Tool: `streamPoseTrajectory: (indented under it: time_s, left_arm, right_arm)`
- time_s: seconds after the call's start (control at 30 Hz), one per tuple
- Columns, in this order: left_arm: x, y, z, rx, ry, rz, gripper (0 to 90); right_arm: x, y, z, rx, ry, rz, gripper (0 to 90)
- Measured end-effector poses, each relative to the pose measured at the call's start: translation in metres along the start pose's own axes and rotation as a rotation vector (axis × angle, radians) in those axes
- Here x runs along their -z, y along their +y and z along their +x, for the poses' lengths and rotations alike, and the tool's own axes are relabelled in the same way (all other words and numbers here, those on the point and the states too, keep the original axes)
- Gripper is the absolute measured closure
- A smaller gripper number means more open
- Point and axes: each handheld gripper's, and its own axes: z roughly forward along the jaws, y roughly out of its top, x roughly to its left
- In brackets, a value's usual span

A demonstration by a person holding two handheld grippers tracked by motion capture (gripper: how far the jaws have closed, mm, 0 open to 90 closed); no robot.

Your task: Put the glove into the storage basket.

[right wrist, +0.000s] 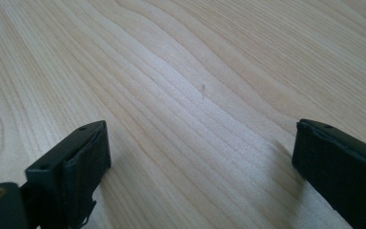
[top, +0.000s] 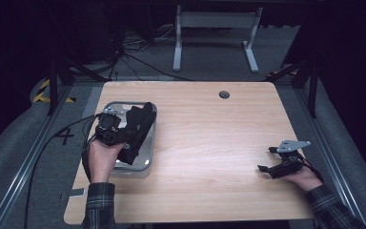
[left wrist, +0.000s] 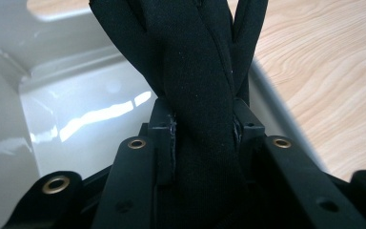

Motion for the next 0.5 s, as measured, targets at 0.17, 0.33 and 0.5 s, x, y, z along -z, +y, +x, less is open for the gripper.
streamPoseTrajectory:
  time_s: [0.17,0.33,0.5]
  left_arm:
    - [-0.014,-0.001,0.011,0.023,0.01,0.027,68.8]
    - [-0.027,-0.001,0.018,0.025,0.027,0.071,67.8]
    - [-0.037,-0.003,0.02,0.016,0.058,0.112,56.4]
  right_arm:
    - [0.0,0.0,0.0,-0.001,0.0,0.0,6.2]
    - [0.0,0.0,0.0,0.0,0.0,0.0,6.2]
    - [0.0,0.0,0.0,0.0,0.0,0.0,6.2]
